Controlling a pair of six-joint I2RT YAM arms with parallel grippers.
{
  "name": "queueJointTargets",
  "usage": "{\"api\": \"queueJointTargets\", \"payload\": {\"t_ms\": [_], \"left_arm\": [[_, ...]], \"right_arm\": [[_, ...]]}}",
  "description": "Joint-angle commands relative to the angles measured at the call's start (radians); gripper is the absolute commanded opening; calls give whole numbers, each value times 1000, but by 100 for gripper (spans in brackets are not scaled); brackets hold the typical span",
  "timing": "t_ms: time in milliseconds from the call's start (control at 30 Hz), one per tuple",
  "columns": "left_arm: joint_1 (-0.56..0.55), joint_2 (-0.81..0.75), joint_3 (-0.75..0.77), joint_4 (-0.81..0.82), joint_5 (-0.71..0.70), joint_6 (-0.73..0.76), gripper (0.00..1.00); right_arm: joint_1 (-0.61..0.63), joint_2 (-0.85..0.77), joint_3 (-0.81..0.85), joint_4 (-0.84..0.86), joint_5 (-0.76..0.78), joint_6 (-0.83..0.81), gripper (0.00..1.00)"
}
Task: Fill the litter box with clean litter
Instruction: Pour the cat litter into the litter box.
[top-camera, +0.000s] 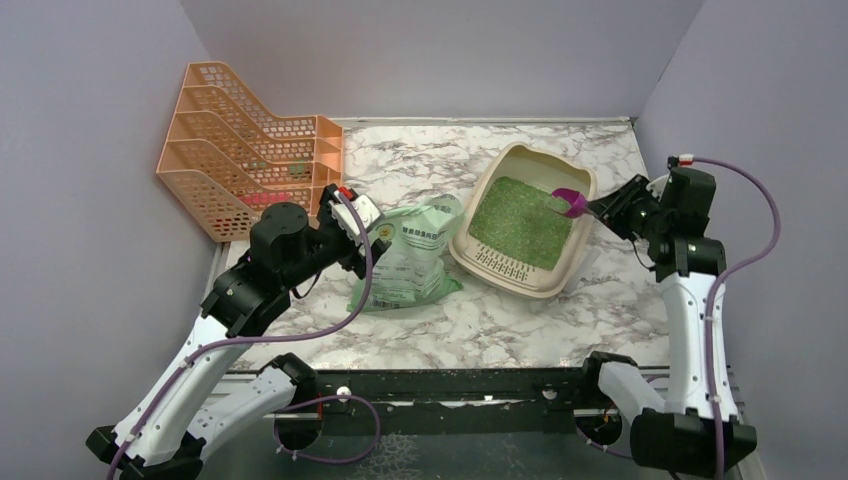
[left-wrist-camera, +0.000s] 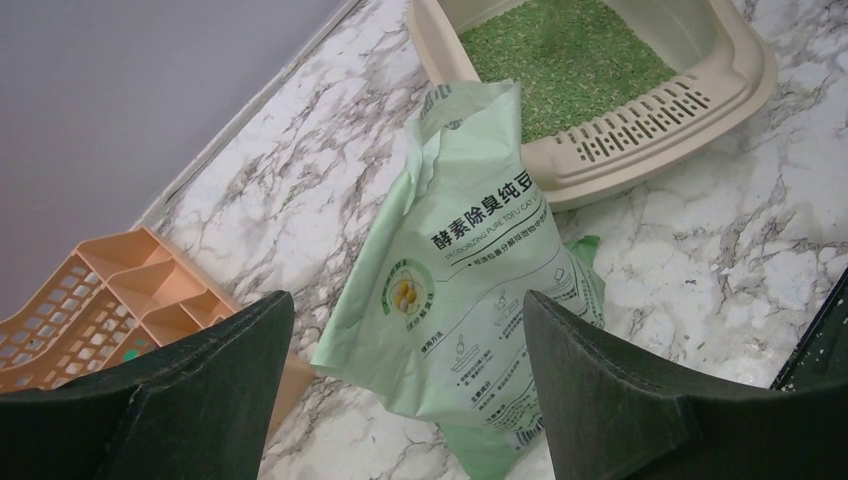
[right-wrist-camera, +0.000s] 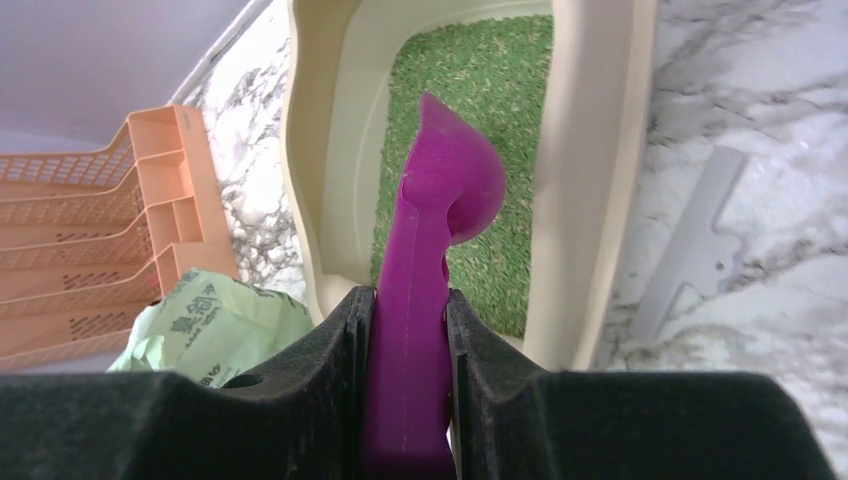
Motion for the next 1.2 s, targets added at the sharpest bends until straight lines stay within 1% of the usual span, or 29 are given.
{"api": "queueJointTargets", "payload": {"t_ms": [0, 100, 200, 300, 333, 433, 500, 567, 667, 800, 867, 933, 1033, 1167], "left_arm": [[-1, -12, 8, 0, -42, 10, 85], [0, -23, 10, 0, -60, 10, 85], [-1, -32, 8, -1, -70, 8, 85], [-1, -37, 4, 1, -77, 6, 85], [-1, -34, 2, 2, -77, 6, 85], [-1, -22, 6, 1, -74, 6, 85], [-1, -12, 8, 2, -70, 10, 85], [-1, -3, 11, 3, -66, 12, 85], [0, 7, 15, 3, -61, 13, 85], [-1, 6, 12, 4, -60, 12, 85], [-1, 4, 8, 3, -62, 9, 85], [-1, 3, 7, 3, -66, 6, 85], [0, -3, 6, 3, -77, 6, 85], [-1, -14, 4, 2, -91, 8, 86]], "right_arm": [[-1, 113, 26, 178, -138, -15, 1], [1, 193, 29, 218, -217, -1, 1], [8, 235, 56, 185, -218, -30, 1], [10, 227, 77, 111, -133, -80, 1], [11, 218, 81, 86, -82, -98, 1], [9, 176, 85, 32, 5, -131, 1], [9, 150, 86, 19, 17, -140, 1], [10, 133, 90, 23, 0, -146, 1], [9, 141, 104, 44, -81, -149, 1], [14, 193, 91, 98, -201, -101, 1], [54, 229, 82, 119, -207, -82, 1], [122, 275, 95, 114, -144, -81, 1], [216, 372, 150, 54, -35, -102, 1], [278, 443, 198, -24, 103, -119, 1]]}}
